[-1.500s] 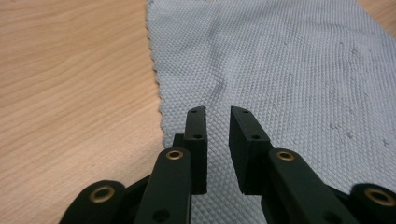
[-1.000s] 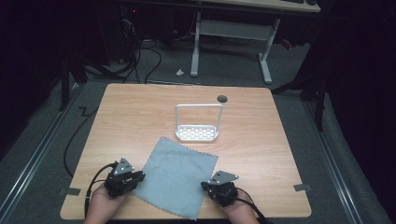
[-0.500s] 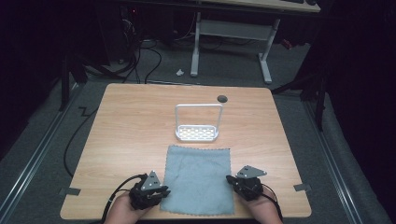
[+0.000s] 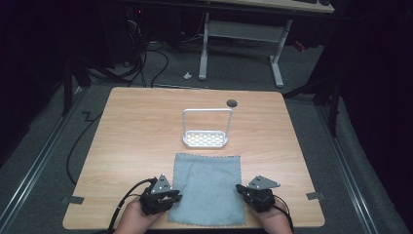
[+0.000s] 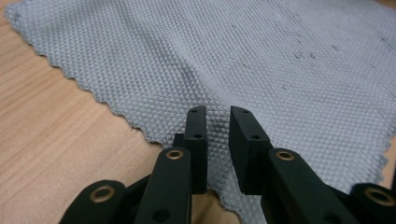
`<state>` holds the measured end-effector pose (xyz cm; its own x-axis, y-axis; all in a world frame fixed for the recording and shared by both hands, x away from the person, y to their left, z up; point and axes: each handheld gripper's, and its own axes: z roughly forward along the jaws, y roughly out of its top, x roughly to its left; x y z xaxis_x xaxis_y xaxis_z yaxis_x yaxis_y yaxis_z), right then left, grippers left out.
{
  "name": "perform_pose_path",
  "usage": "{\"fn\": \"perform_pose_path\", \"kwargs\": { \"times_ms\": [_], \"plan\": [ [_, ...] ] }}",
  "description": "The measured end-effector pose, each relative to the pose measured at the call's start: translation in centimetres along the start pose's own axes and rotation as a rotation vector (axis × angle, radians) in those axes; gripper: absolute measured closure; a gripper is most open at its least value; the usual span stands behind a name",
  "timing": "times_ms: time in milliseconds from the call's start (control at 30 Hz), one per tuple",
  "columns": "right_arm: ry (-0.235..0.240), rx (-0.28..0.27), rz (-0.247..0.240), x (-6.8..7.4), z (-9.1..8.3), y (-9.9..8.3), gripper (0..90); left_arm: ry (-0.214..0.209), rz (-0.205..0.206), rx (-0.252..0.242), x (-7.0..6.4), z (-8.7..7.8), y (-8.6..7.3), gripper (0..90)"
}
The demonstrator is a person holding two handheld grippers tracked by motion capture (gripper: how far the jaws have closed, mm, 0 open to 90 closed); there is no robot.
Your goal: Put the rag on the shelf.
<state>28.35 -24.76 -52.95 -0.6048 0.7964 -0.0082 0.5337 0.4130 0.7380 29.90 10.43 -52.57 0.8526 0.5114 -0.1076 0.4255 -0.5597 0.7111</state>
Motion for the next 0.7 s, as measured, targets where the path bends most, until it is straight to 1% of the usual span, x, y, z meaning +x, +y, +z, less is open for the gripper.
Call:
{"fn": "perform_pose_path", "kwargs": {
  "times_ms": [67, 100, 133, 200, 267, 300, 333, 367, 467, 533, 567, 600, 633, 667, 700],
  "plan": [
    [0.007, 0.004, -0.009, 0.0, -0.1, 0.0, 90.0, -0.004, 0.012, 0.022, -0.4, -0.6, -0.3, 77.7],
    [0.024, 0.009, -0.011, 0.2, -0.2, -0.1, 90.0, -0.009, 0.02, 0.034, -0.5, -0.8, -0.5, 77.7],
    [0.024, 0.009, -0.011, 0.2, -0.2, -0.1, 90.0, -0.011, 0.025, 0.043, -0.6, -1.0, -0.6, 77.7],
    [0.045, 0.013, -0.019, 0.4, -0.5, -0.3, 89.6, -0.024, 0.028, 0.056, -0.7, -1.3, -0.7, 77.7],
    [0.054, 0.02, -0.028, 0.7, -0.7, -0.4, 88.4, -0.038, 0.023, 0.065, -0.7, -1.3, -0.6, 77.6],
    [0.053, 0.024, -0.031, 0.8, -0.8, -0.4, 87.4, -0.052, 0.02, 0.067, -0.6, -1.3, -0.5, 77.5],
    [0.049, 0.023, -0.034, 0.8, -0.9, -0.4, 86.9, -0.06, 0.013, 0.055, -0.6, -1.3, -0.5, 77.4],
    [0.044, 0.014, -0.033, 0.8, -1.0, -0.3, 86.8, -0.053, 0.008, 0.042, -0.5, -1.4, -0.5, 76.7],
    [0.032, -0.014, -0.013, 0.4, -1.1, -0.1, 86.4, -0.013, -0.033, -0.024, 0.0, -1.6, -0.4, 72.5],
    [0.03, -0.008, -0.012, 0.2, -1.0, -0.1, 86.4, 0.037, -0.069, -0.074, 0.7, -1.7, -0.2, 69.0],
    [0.021, 0.009, -0.021, 0.1, -0.7, -0.2, 86.3, 0.061, -0.093, -0.088, 1.1, -1.7, -0.1, 67.4],
    [0.021, 0.009, -0.021, 0.1, -0.7, -0.2, 86.3, 0.087, -0.113, -0.101, 1.6, -1.5, 0.1, 67.4],
    [0.014, 0.014, -0.028, 0.1, -0.6, -0.3, 86.1, 0.125, -0.134, -0.113, 2.2, -1.3, 0.3, 66.7],
    [0.012, 0.012, -0.028, 0.0, -0.6, -0.3, 86.1, 0.148, -0.157, -0.123, 2.8, -1.0, 0.5, 65.0],
    [0.012, 0.014, -0.028, 0.0, -0.6, -0.2, 86.2, 0.162, -0.181, -0.133, 3.4, -0.7, 0.8, 62.4]
  ]
}}
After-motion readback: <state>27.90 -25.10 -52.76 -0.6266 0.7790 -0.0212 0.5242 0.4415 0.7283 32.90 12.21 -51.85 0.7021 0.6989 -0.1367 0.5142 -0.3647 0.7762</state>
